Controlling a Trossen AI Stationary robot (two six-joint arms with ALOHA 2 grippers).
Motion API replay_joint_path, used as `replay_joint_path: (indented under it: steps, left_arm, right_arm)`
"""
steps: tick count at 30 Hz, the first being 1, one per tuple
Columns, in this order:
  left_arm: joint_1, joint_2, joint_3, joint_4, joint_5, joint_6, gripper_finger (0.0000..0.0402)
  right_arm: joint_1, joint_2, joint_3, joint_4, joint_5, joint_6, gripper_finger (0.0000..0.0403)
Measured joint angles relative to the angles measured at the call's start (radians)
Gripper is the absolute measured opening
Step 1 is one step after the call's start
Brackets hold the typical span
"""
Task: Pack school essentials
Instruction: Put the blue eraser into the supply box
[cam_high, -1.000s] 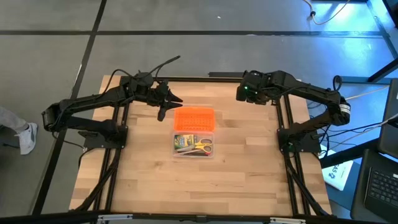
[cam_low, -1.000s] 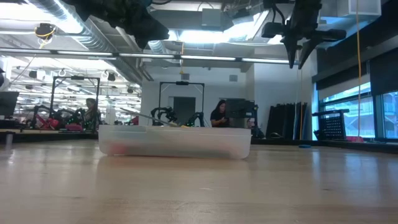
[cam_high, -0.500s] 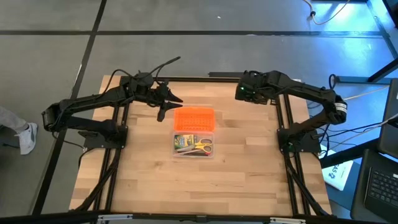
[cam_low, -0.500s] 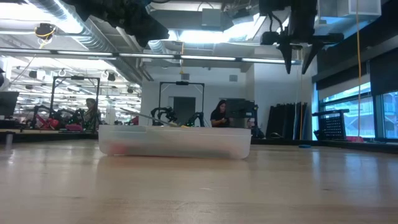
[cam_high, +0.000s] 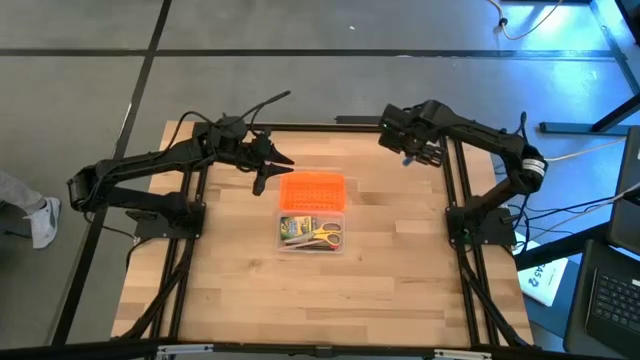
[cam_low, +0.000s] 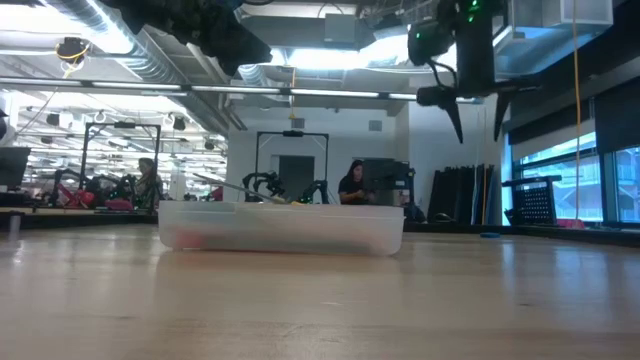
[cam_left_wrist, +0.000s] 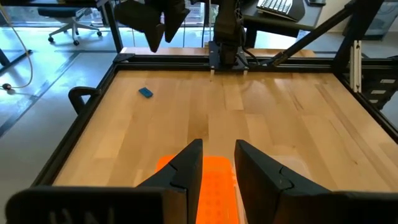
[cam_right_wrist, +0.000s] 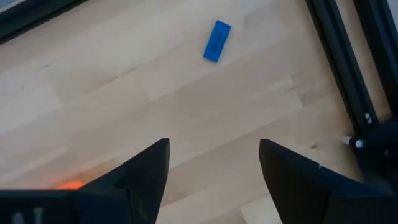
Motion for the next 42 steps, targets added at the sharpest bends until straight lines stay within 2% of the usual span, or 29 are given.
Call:
replay_joint_path:
  steps: [11,15,23,35,40,42]
  left_arm:
    - [0.0,0.0,0.0,0.0,0.0,0.0,0.0086]
    - [0.0,0.0,0.0,0.0,0.0,0.0,0.0086]
    - [0.0,0.0,0.0,0.0,-0.048,0.0,0.0086]
    - [0.0,0.0,0.0,-0.001,-0.048,0.0,0.0086]
    - [0.0,0.0,0.0,-0.001,-0.049,0.0,0.0086]
    - [0.0,0.0,0.0,0.0,-0.049,0.0,0.0086]
  right_arm:
    - [-0.148,0.146,0.0,0.037,-0.039,-0.035,0.0249]
    - [-0.208,0.19,0.0,0.078,-0.117,-0.116,0.0249]
    - [-0.259,0.261,-0.001,0.129,-0.163,-0.151,0.0249]
    - [-0.309,0.321,-0.004,0.113,-0.166,-0.215,0.0249]
    - [-0.306,0.321,-0.101,0.166,-0.18,-0.211,0.0249]
    - [-0.307,0.32,-0.15,0.22,-0.219,-0.208,0.0249]
